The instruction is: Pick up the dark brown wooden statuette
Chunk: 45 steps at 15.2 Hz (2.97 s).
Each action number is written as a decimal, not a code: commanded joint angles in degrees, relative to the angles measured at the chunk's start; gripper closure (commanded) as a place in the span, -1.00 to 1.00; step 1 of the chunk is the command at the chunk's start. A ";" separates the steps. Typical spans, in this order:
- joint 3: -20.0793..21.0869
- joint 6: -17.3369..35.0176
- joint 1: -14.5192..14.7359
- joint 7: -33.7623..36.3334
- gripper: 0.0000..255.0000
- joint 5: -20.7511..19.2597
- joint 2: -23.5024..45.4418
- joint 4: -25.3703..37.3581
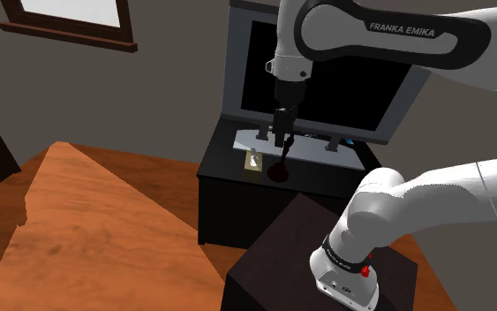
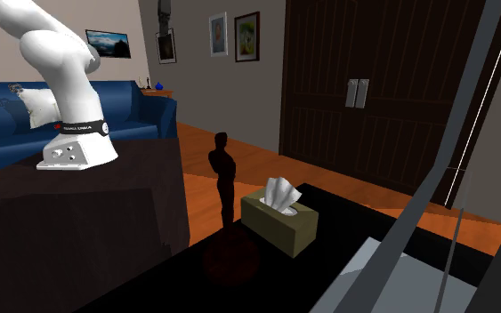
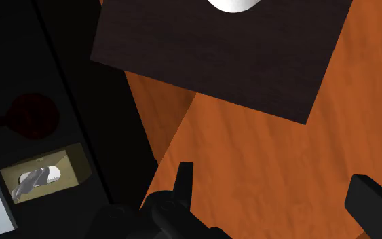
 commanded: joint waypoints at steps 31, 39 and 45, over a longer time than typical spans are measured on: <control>-25.82 13.07 -16.30 -25.02 -1.00 2.76 54.64 29.89; -27.06 8.81 -24.38 -29.98 -1.00 9.15 73.37 47.90; -26.47 5.11 -30.14 -31.00 -1.00 12.22 84.80 60.74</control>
